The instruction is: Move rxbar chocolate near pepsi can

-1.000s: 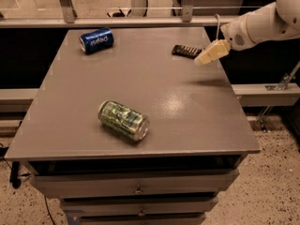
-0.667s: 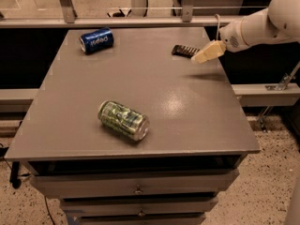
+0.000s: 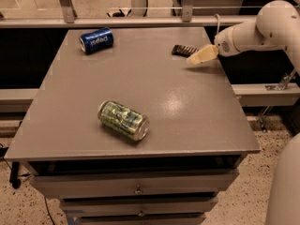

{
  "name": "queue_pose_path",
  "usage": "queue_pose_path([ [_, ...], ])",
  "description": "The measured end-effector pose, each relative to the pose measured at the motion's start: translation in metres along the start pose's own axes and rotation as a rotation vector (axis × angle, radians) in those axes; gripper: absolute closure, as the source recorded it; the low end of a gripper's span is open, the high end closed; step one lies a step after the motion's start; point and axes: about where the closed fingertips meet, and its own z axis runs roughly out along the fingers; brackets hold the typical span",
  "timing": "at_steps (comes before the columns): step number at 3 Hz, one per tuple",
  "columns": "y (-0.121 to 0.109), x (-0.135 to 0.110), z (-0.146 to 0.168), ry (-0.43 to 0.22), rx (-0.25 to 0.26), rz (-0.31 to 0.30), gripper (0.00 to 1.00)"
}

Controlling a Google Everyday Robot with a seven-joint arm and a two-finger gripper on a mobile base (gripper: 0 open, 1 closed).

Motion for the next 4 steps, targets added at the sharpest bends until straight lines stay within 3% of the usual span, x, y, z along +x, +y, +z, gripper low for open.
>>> queue_pose_path([
  [1, -0.0024, 0.0008, 0.0073, -0.02, -0.004, 0.021, 0.17],
  [4, 0.0062, 0.0058, 0.0135, -0.029, -0.047, 0.04, 0.87],
])
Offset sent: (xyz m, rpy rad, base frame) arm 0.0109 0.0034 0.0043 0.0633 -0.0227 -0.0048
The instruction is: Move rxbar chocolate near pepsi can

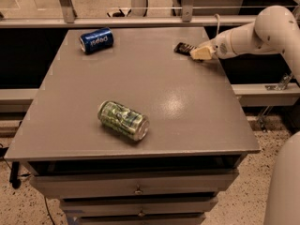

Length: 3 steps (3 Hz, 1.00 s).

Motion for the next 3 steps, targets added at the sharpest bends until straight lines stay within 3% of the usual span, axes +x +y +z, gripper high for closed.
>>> queue_pose_path([
  [1, 0.011, -0.011, 0.003, -0.015, -0.041, -0.016, 1.0],
  [2, 0.036, -0.05, 0.01, -0.076, -0.107, -0.063, 1.0],
  [3, 0.036, -0.05, 0.01, -0.076, -0.107, -0.063, 1.0],
])
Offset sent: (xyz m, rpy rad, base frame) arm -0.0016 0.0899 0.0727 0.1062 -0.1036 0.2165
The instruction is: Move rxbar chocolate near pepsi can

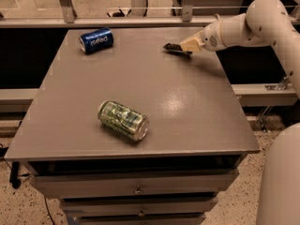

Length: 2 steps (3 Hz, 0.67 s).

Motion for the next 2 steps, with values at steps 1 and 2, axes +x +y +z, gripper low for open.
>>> queue_pose_path([
  [1, -0.001, -0.006, 0.011, -0.029, -0.002, -0.011, 1.0],
  [2, 0.001, -0.025, 0.038, -0.073, -0.034, -0.058, 1.0],
])
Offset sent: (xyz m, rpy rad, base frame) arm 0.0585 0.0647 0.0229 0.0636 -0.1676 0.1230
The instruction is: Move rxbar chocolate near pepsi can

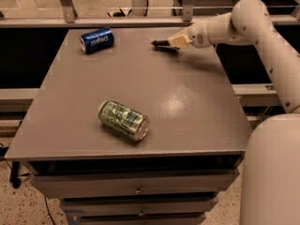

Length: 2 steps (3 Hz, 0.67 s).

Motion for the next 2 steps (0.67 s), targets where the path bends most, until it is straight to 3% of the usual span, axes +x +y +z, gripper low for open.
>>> queue_pose_path([
  [2, 0.015, -0.048, 0.055, -0.064, -0.075, -0.146, 1.0],
])
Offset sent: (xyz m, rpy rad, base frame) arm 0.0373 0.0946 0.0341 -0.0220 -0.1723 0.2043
